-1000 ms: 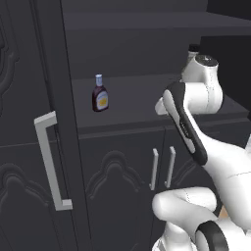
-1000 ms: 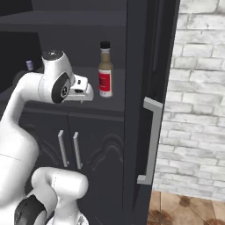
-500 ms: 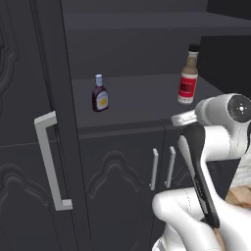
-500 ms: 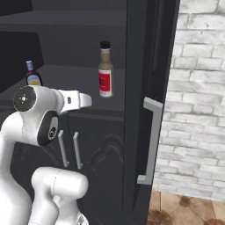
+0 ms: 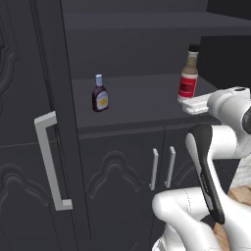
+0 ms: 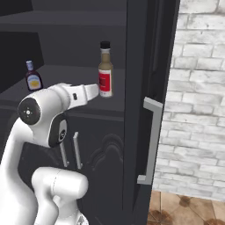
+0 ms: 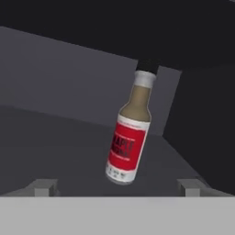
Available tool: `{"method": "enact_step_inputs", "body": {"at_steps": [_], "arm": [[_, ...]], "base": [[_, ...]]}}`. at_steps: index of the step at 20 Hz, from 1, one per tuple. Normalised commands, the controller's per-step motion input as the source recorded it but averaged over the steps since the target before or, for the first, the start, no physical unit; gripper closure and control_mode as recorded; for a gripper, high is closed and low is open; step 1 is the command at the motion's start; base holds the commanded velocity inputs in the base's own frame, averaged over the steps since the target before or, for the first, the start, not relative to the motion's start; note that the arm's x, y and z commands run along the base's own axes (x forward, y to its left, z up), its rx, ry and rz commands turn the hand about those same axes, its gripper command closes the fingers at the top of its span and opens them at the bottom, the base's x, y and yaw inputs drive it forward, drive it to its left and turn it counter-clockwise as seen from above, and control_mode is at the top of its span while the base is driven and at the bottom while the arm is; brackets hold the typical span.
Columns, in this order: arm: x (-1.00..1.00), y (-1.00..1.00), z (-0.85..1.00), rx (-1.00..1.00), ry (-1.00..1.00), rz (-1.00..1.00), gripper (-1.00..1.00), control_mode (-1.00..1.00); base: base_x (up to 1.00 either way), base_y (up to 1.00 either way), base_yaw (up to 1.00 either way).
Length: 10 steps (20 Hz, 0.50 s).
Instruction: Take 2 condiments from the cabinet and move them on the counter near the stove.Make sure the condiments are lined up with each other, next to each other.
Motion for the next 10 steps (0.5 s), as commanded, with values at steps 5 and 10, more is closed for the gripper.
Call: {"method": "enact_step_inputs", "body": {"at_steps": [5,10], "arm": [[0.06,-0.18,0.32,0.06,-0.13,0.0,-1.0,-1.0],[0.2,0.0,0.13,0.0,-0.1,0.01,-1.0,-1.0]], "base": [[0.0,0.0,0.0],[0.0,0.0,0.0]]}}
